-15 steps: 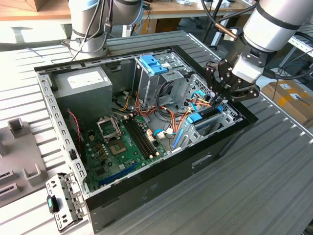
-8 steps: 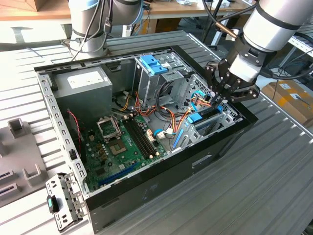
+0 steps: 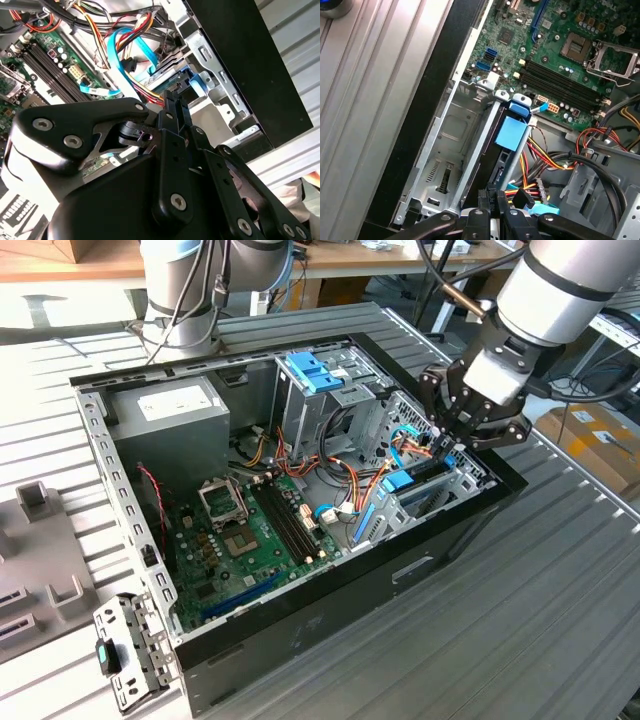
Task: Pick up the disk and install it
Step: 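Insert the first disk wire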
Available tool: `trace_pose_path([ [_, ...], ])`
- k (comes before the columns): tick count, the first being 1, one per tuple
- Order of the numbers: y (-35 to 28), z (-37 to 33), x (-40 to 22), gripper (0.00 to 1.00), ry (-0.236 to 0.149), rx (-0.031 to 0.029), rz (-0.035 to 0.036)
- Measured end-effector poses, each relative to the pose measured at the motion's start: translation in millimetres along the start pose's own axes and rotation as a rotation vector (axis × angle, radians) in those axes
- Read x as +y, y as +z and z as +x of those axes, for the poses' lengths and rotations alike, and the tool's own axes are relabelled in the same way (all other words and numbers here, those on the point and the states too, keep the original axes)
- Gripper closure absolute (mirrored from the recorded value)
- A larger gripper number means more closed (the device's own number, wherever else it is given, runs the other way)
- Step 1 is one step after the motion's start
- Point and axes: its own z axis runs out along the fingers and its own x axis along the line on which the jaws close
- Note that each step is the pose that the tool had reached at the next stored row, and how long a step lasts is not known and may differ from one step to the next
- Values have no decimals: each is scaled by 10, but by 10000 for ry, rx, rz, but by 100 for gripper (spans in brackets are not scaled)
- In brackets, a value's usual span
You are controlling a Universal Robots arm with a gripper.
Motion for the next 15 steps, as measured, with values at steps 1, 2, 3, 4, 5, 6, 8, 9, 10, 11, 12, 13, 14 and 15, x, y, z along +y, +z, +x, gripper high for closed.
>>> trace_pose_path([
  [1, 0, 0, 0, 83, 122, 6, 7],
  [2, 1, 0, 0, 83, 211, 10, 12],
  [3, 0, 0, 0, 83, 278, 14, 15],
  [4, 1, 0, 0, 83, 330, 16, 18],
  [5, 1, 0, 0, 83, 437, 22, 24],
  [6, 1, 0, 0, 83, 523, 26, 28],
  [8, 1, 0, 0, 83, 625, 31, 34],
  [9, 1, 0, 0, 83, 729, 37, 40],
  [10, 1, 0, 0, 83, 780, 39, 43],
  [11, 1, 0, 0, 83, 833, 42, 45],
  [12, 1, 0, 0, 83, 889, 45, 48],
  [13, 1, 0, 0, 83, 941, 47, 51],
  [14, 1, 0, 0, 83, 996, 50, 54],
  [15, 1, 0, 0, 83, 1061, 54, 58],
])
